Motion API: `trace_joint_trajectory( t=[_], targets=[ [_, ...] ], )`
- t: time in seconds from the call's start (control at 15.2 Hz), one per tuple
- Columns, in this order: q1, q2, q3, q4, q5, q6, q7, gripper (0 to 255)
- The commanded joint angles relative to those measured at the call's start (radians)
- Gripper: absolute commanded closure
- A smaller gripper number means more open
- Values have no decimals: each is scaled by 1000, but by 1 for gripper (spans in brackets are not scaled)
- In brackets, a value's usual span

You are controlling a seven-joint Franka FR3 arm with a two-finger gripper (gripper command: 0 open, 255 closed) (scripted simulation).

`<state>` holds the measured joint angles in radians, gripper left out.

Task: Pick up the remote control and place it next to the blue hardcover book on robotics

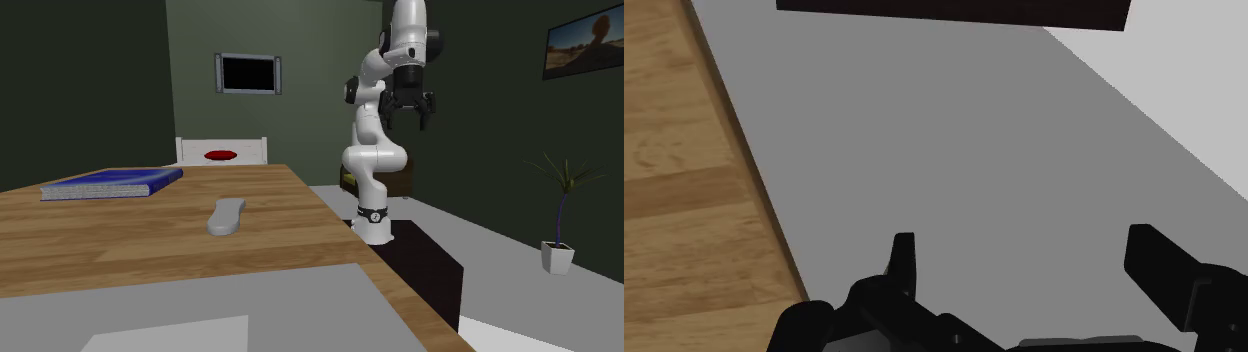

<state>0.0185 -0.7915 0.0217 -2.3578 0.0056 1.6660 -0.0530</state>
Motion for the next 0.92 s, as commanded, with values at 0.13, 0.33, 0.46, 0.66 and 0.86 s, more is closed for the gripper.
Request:
trace_joint_trajectory(
  t=[0.13, 0.33, 0.46, 0.66, 0.86],
  targets=[
    [-13, 31, -41, 1, -25, 24, -47, 0],
    [-32, 85, -101, 12, -59, 61, -117, 0],
    [-43, 127, -140, 25, -79, 86, -163, 0],
    [-57, 198, -199, 54, -102, 123, -232, 0],
    [-68, 278, -255, 94, -117, 158, -301, 0]
  ],
)
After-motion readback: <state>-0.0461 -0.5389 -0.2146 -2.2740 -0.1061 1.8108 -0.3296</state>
